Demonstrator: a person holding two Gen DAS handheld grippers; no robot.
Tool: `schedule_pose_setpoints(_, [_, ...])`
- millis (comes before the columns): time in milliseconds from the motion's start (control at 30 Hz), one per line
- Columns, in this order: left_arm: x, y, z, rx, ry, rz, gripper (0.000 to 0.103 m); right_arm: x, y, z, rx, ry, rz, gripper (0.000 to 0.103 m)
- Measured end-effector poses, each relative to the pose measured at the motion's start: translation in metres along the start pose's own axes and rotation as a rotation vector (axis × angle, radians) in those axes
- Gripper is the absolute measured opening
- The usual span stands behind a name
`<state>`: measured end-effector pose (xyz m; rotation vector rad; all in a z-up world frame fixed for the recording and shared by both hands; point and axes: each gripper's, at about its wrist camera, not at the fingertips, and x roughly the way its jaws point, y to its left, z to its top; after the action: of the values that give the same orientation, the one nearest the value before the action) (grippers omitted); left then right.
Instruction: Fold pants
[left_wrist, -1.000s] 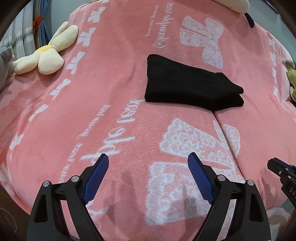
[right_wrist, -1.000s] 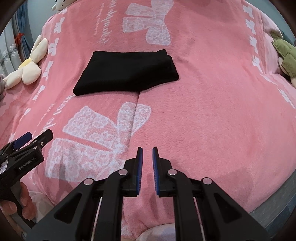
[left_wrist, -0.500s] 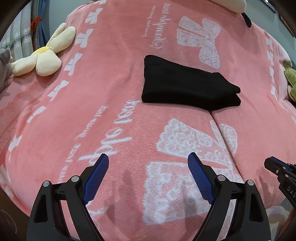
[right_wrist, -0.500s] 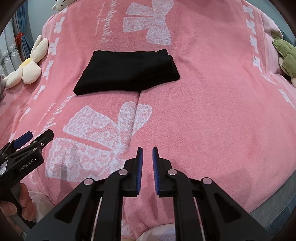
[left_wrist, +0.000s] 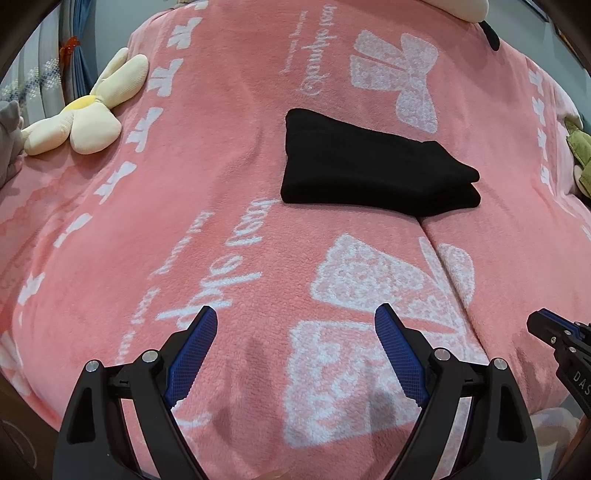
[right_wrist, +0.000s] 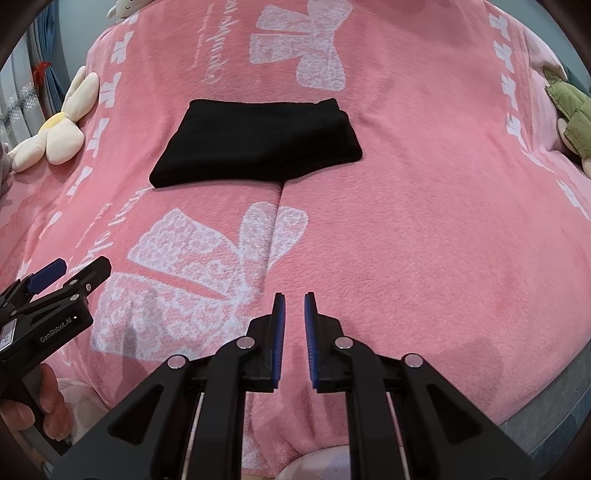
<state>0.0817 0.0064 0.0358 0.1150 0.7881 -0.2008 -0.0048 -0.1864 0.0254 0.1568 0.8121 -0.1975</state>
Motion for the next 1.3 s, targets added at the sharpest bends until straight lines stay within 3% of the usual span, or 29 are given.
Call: schedule_pose_setpoints(1300, [0.0012,-0.0004,-0.002,0.02,0.016,-0.001,0.084,0.0013,-0.002,0.0008,-0.001,0.002,0.008,0.011])
